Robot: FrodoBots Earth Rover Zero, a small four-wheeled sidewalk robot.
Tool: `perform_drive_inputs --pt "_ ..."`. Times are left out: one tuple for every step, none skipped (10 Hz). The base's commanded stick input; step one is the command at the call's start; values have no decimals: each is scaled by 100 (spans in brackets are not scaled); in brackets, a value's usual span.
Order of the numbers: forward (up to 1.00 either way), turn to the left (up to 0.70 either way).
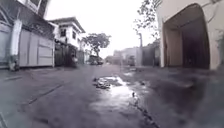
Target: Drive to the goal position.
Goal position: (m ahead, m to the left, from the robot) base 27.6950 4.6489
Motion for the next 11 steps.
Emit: perform_drive_inputs --pt "100 -29" --pt "100 -40" --pt "100 -40" --pt "100 -27" --pt "100 -4" --pt "100 0" --pt "100 0" --pt "100 0" --pt "100 0" --pt "100 0" --pt "100 0"
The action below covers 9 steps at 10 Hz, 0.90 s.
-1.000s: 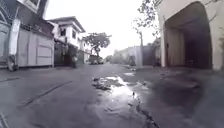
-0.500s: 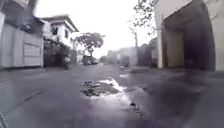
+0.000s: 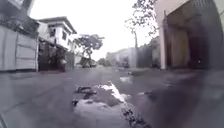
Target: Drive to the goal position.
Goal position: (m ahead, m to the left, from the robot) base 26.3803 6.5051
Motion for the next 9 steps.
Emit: perform_drive_inputs --pt "100 0" --pt "100 0" --pt "100 0" --pt "100 0" --pt "100 0" --pt "100 0" --pt "100 0" --pt "100 0" --pt "100 0"
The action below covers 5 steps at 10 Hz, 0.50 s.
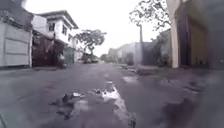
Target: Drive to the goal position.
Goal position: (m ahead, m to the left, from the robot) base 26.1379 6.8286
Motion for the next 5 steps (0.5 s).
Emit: perform_drive_inputs --pt "100 0" --pt "100 0" --pt "100 0" --pt "100 0" --pt "100 0"
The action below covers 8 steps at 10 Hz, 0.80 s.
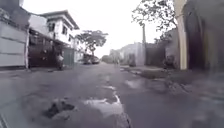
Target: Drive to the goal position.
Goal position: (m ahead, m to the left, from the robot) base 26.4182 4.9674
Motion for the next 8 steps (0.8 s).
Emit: perform_drive_inputs --pt "100 0" --pt "100 0" --pt "100 0" --pt "100 0" --pt "100 0" --pt "100 0" --pt "100 0" --pt "100 0"
